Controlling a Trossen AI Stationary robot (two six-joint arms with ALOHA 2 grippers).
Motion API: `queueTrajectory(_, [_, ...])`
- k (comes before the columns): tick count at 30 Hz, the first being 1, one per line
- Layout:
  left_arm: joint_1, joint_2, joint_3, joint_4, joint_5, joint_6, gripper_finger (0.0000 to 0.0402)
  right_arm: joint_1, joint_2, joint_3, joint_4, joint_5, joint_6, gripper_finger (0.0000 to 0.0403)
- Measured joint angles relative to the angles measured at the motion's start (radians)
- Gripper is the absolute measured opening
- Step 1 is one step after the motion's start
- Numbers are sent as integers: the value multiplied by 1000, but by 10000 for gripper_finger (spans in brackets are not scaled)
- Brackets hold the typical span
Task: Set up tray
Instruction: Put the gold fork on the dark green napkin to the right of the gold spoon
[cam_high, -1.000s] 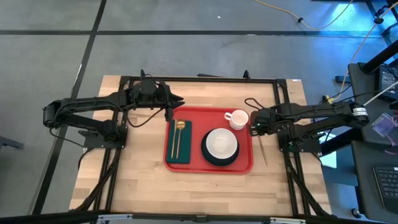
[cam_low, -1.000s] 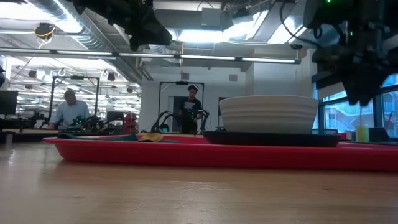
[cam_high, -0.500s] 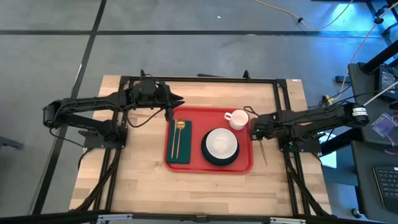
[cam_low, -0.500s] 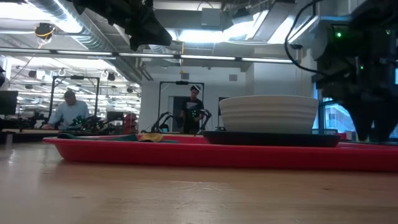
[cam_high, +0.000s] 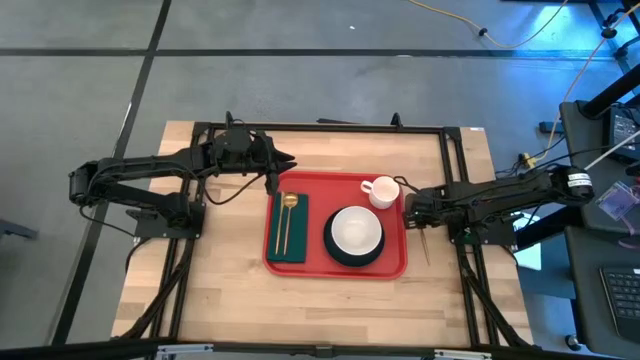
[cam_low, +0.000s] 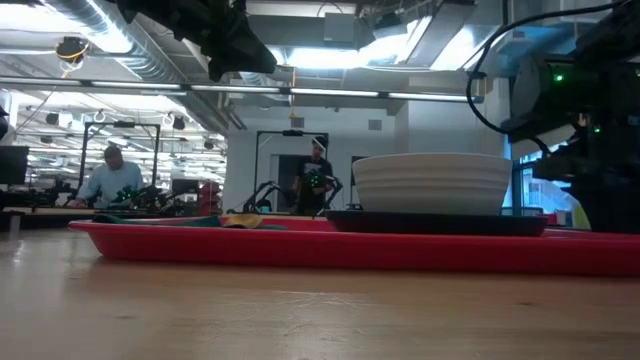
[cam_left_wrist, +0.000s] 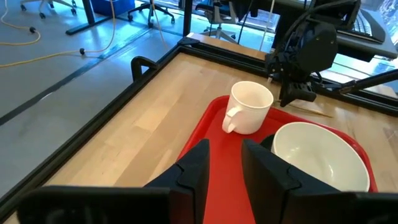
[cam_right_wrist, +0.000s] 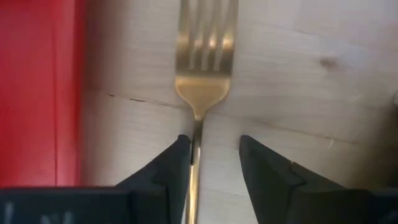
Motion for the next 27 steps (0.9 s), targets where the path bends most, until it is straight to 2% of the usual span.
queueTrajectory(13, [0,0,0,3,-55,0,81,0,1,-1,-9,4,-1,14])
queueTrajectory(21, [0,-5,0,1,-31,0,79,0,-8,50,-62,-3,3,5])
queueTrajectory(27, [0,-24,0,0,-24,42,76,0,-27,173,-152,-13,4,4])
